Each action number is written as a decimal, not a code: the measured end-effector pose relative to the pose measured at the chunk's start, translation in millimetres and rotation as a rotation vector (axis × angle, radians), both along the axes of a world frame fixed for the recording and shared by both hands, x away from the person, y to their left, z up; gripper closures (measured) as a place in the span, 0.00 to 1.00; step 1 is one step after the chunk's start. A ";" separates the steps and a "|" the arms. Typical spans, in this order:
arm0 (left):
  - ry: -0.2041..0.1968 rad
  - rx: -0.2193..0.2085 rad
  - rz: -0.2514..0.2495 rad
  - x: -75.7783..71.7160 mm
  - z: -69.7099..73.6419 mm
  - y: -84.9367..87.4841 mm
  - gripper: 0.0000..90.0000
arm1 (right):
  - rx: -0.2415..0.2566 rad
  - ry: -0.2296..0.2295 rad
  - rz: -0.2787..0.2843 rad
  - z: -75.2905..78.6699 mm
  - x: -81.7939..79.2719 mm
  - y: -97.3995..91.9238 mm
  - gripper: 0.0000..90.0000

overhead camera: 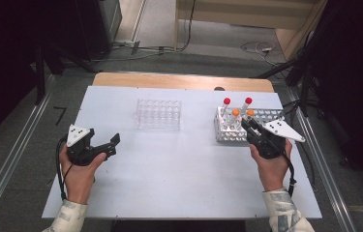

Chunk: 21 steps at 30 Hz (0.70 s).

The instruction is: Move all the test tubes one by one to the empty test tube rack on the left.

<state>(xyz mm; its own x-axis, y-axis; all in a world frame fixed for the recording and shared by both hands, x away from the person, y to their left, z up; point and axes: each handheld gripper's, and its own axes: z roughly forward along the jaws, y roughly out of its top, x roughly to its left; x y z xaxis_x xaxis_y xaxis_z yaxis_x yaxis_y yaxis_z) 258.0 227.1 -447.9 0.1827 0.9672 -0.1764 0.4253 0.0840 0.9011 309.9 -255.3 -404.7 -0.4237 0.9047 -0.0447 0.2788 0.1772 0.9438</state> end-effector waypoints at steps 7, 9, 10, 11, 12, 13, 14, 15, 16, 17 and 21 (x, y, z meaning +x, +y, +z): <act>-0.016 -0.011 -0.058 6.1 6.7 -15.4 0.09 | -0.015 0.021 0.032 -4.9 -10.6 9.8 0.81; -0.010 -0.013 -0.067 9.0 6.6 -18.7 0.09 | -0.014 0.031 0.042 -8.4 -11.2 15.2 0.81; -0.006 -0.018 -0.074 10.5 6.6 -20.4 0.09 | -0.011 0.036 0.046 -9.8 -11.7 18.7 0.81; 0.000 -0.020 -0.083 11.6 7.1 -22.0 0.09 | -0.010 0.037 0.057 -10.9 -11.6 22.3 0.81; -0.002 -0.020 -0.087 12.0 7.8 -24.1 0.12 | -0.012 0.038 0.064 -11.8 -11.6 26.3 0.81; -0.004 -0.021 -0.094 12.5 9.0 -26.1 0.13 | -0.016 0.037 0.074 -12.6 -11.3 30.3 0.81; -0.007 -0.024 -0.099 13.1 10.2 -28.5 0.14 | -0.019 0.035 0.083 -13.0 -11.2 33.9 0.81; -0.009 -0.024 -0.107 13.9 11.4 -30.6 0.15 | -0.018 0.035 0.091 -13.5 -10.7 37.5 0.81; -0.011 -0.025 -0.113 14.8 12.6 -33.1 0.15 | -0.017 0.039 0.097 -13.9 -10.2 41.2 0.81; -0.013 -0.026 -0.120 15.9 13.7 -35.8 0.16 | -0.015 0.037 0.105 -14.7 -9.1 45.0 0.81; -0.017 -0.017 -0.152 22.1 15.9 -47.4 0.20 | -0.005 0.053 0.138 -21.3 -5.7 64.7 0.81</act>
<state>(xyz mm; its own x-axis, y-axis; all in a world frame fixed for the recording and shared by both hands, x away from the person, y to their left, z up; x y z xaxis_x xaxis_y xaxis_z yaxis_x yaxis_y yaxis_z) 280.0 179.6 -432.0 0.3299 0.9252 -0.1877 0.4187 0.0348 0.9075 304.2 -190.5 -426.0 -0.5460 0.8375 -0.0235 0.3012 0.2224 0.9273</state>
